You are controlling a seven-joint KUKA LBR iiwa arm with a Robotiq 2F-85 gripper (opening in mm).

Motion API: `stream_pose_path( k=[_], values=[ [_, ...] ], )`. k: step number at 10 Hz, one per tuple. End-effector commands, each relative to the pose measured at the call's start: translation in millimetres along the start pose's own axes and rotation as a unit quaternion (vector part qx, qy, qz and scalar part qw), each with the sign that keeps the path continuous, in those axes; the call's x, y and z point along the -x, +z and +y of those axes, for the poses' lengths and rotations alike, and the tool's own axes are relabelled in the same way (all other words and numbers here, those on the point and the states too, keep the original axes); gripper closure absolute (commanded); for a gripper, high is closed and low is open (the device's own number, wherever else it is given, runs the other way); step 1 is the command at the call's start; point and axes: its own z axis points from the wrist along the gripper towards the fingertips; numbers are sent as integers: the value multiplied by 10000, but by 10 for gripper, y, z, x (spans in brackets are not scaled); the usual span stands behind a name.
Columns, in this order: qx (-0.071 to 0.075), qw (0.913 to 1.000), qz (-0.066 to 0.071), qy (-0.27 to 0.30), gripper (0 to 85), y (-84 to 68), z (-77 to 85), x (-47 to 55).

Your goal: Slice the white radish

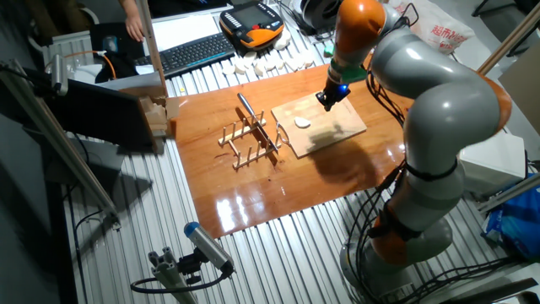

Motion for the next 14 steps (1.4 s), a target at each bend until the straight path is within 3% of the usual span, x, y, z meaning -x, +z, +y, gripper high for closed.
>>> stream_pose_path(
  k=[1, 3, 4, 5, 6, 7, 9, 14],
  values=[
    [157, 9997, 205, -17, 850, 5, 1, 0],
    [108, 9994, 321, -30, 850, 5, 1, 0],
    [-140, 9993, 348, -90, 850, -33, 132, 43],
    [-198, 9990, 382, -115, 850, -59, 296, 81],
    [-149, 9992, 362, -20, 850, -39, 459, 96],
    [-205, 9993, 326, 7, 680, 25, 613, 108],
    [-297, 9990, 329, 15, 680, 144, 870, 120],
    [-103, 9994, 305, 150, 680, 212, 1145, 155]
  ],
)
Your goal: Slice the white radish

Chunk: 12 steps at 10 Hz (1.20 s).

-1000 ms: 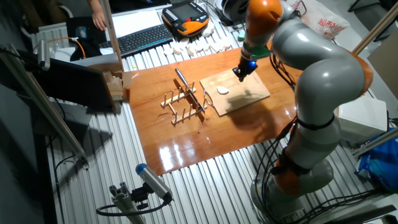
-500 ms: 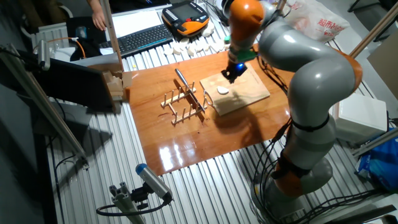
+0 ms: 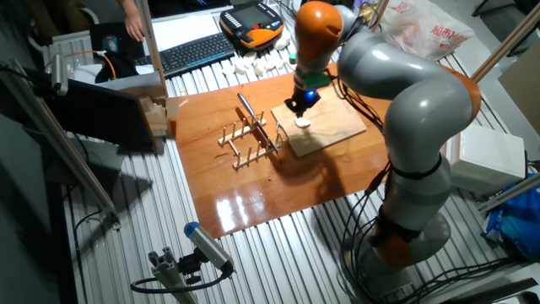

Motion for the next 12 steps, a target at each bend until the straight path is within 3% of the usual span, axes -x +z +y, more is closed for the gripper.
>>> stream_pose_path(
  k=[1, 3, 4, 5, 6, 8, 11, 12],
  values=[
    [34, 10000, -1, 26, 680, 31, 131, -3],
    [19, 10000, -24, 36, 680, 99, 307, -7],
    [-12, 9999, -100, 24, 680, 157, 382, -25],
    [72, 9999, -101, 45, 680, 232, 456, -41],
    [42, 9999, -124, 64, 680, 284, 501, -51],
    [50, 9998, -146, 86, 680, 339, 539, -32],
    [199, 9992, -348, -41, 680, 360, 487, 67],
    [348, 9986, -368, -137, 850, 360, 487, 67]
  ],
)
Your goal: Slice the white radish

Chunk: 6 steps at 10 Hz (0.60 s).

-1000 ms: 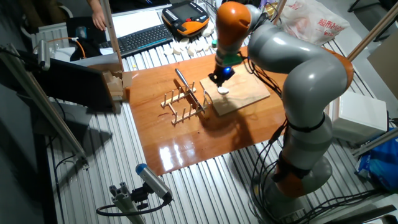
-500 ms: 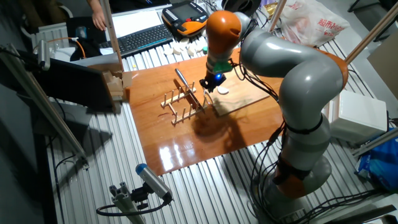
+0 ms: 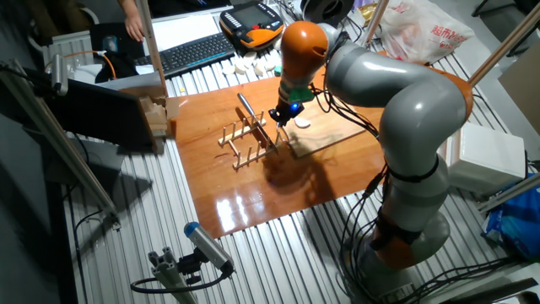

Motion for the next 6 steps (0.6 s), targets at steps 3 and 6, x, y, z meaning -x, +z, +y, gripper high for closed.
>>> stream_pose_path(
  k=[3, 6],
  values=[
    [133, 9988, -40, -459, 850, 2, -2, 1],
    [557, 9950, -232, -800, 850, 2, -2, 1]
  ],
)
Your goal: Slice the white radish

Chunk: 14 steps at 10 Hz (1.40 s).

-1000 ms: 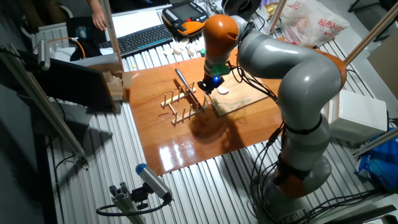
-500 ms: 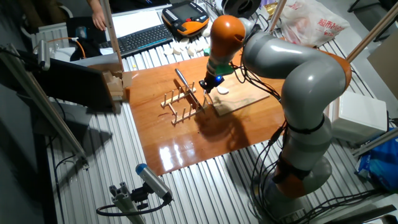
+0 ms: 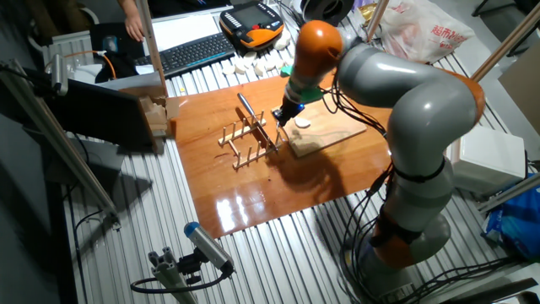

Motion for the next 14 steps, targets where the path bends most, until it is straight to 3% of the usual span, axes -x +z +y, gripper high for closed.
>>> stream_pose_path(
  k=[1, 2, 3, 4, 5, 6, 7, 9, 11, 14],
  values=[
    [-5, 10000, 2, -99, 850, 2, 3, -1],
    [-42, 9999, 49, -82, 850, 2, 3, -1],
    [-128, 9996, 213, 91, 850, 2, 3, -1],
    [-433, 9984, 305, 203, 680, 2, 3, -1],
    [-736, 9966, 304, 218, 510, -7, 32, 24],
    [-814, 9961, 263, 216, 510, -32, 179, 152],
    [-761, 9966, 213, 242, 510, -7, 286, 256],
    [-856, 9961, 117, 188, 510, 133, 437, 427],
    [-1039, 9944, 49, 179, 510, 330, 529, 538],
    [-1127, 9935, -9, 140, 510, 464, 488, 553]
  ],
)
